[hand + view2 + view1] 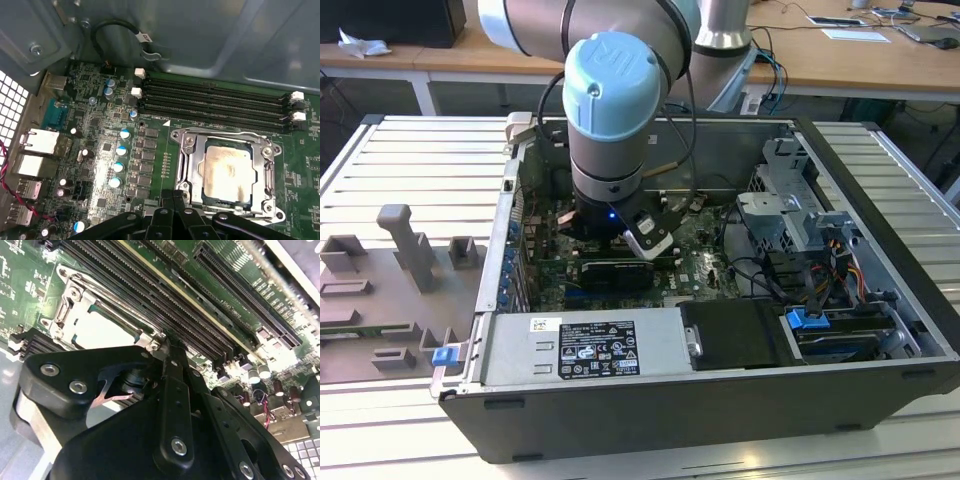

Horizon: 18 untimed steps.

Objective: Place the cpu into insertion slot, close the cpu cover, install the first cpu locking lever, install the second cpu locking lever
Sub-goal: 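Install the second cpu locking lever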

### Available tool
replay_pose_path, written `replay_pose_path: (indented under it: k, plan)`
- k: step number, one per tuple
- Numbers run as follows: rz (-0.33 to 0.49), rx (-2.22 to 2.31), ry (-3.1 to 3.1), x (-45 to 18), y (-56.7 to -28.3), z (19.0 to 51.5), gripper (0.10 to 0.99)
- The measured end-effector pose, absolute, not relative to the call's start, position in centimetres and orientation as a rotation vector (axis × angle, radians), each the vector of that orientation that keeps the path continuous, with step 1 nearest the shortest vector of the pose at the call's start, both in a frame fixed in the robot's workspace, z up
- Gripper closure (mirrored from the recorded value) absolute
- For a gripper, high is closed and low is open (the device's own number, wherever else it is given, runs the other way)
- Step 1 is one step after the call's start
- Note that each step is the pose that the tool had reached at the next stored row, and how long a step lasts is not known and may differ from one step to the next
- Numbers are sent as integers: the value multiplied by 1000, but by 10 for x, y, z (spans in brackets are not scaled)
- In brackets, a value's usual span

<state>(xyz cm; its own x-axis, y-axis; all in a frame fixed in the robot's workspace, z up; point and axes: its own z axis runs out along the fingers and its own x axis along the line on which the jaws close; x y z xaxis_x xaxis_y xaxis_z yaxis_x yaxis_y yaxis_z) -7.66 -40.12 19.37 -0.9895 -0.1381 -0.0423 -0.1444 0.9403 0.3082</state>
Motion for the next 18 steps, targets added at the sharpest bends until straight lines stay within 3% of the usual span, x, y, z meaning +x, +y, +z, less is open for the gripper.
replay_pose_path:
  k: [18]
  plan:
    - [493, -224, 3074, -77, -401, 223, 980]
